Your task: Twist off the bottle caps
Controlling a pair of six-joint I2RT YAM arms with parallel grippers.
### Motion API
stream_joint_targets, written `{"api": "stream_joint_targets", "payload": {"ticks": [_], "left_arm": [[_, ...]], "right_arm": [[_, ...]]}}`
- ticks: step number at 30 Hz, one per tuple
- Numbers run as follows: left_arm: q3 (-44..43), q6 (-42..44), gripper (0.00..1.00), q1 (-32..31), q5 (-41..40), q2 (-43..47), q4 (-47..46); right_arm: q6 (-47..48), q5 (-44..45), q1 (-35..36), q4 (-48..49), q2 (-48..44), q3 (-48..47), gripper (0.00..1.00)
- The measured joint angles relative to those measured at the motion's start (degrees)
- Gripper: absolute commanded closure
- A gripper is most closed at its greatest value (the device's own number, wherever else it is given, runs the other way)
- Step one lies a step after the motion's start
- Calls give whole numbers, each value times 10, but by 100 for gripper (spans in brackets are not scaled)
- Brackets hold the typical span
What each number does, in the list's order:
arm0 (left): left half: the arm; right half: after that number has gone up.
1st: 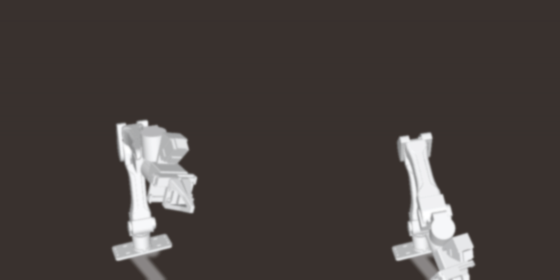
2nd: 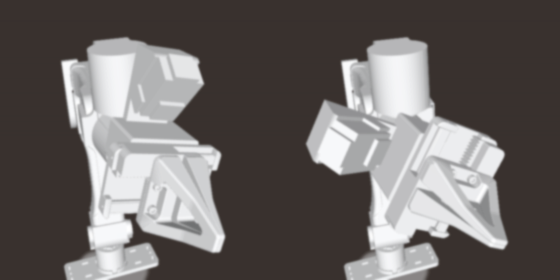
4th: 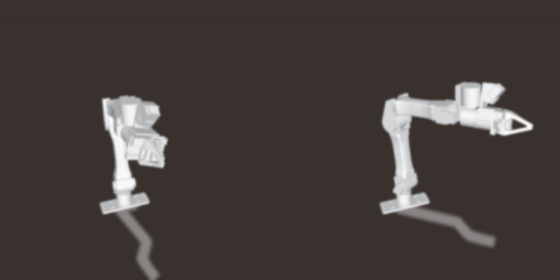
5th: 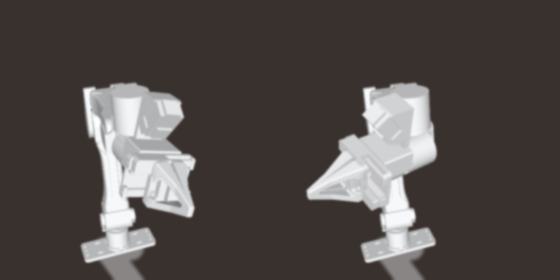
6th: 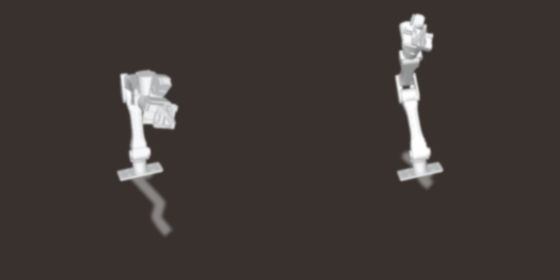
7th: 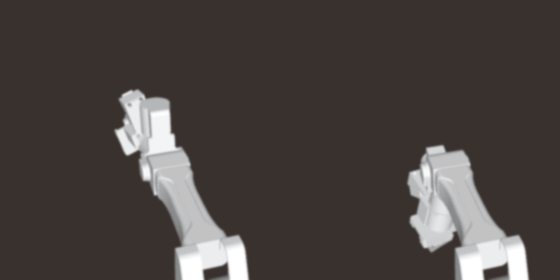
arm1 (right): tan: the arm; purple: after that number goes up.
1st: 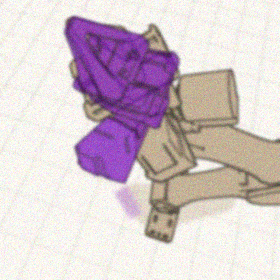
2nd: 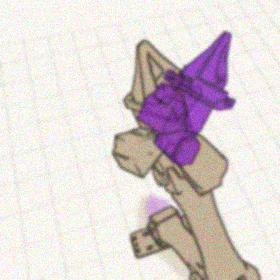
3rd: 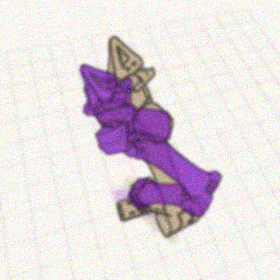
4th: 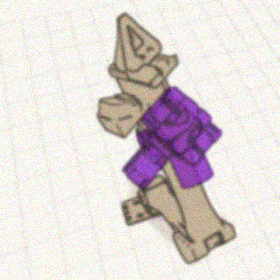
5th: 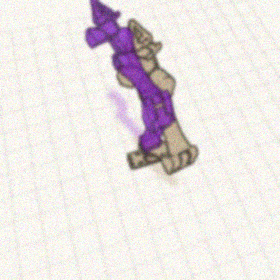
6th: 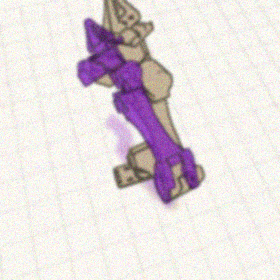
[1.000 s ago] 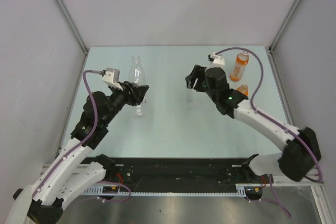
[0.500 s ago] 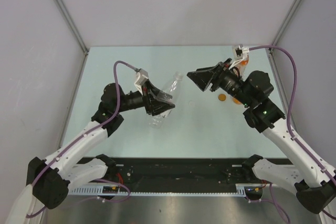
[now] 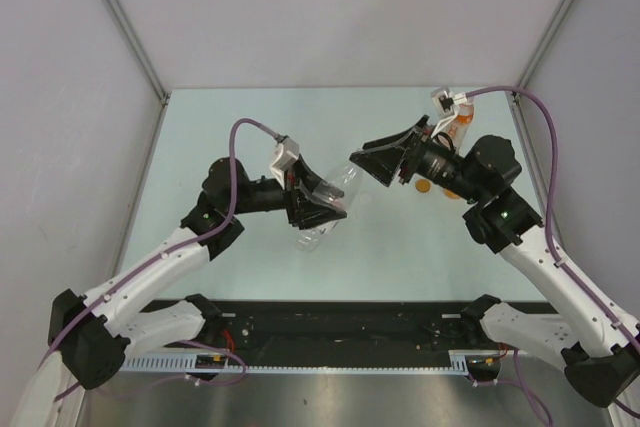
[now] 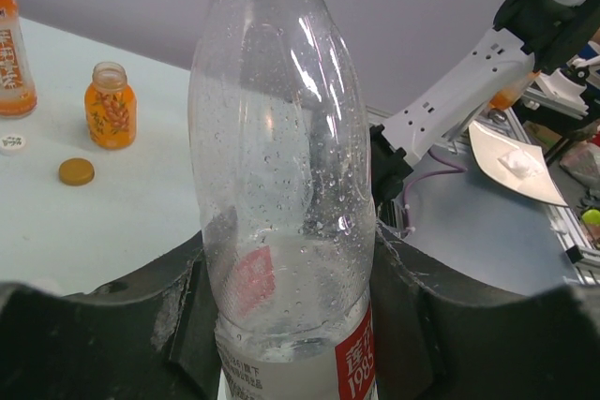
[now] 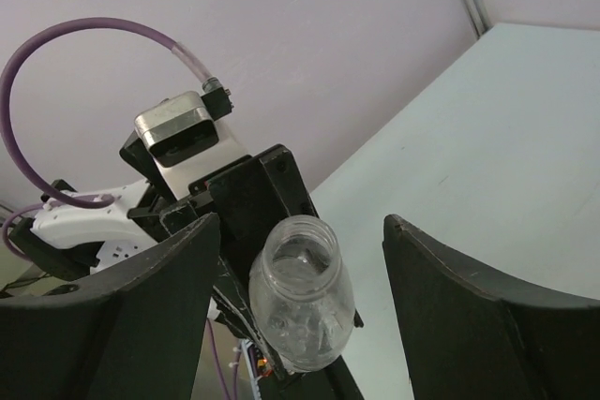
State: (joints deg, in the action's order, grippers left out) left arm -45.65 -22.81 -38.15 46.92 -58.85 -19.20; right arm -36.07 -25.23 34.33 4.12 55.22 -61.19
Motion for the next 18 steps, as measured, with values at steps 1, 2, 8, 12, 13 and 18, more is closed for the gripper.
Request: {"api": "stream_joint_targets", "payload": {"ticks": [1, 2, 8, 12, 13, 18], "left_arm": [[0, 4, 100, -2, 0, -3, 4], [-1, 5, 100, -3, -1, -5, 7], [-4, 18, 100, -6, -4, -10, 24], [-9, 24, 100, -6, -12, -10, 31], [-10, 24, 100, -6, -13, -10, 31], [-11, 25, 100, -7, -17, -10, 31]], "right_arm": [[-1, -3, 0, 0, 2, 0, 30], [-2, -6, 0, 0, 3, 0, 30], [-3, -21, 4, -1, 15, 0, 39], [2, -22, 12, -15, 21, 0, 41], [4, -22, 14, -19, 21, 0, 43], [16, -20, 16, -38, 21, 0, 64]]}}
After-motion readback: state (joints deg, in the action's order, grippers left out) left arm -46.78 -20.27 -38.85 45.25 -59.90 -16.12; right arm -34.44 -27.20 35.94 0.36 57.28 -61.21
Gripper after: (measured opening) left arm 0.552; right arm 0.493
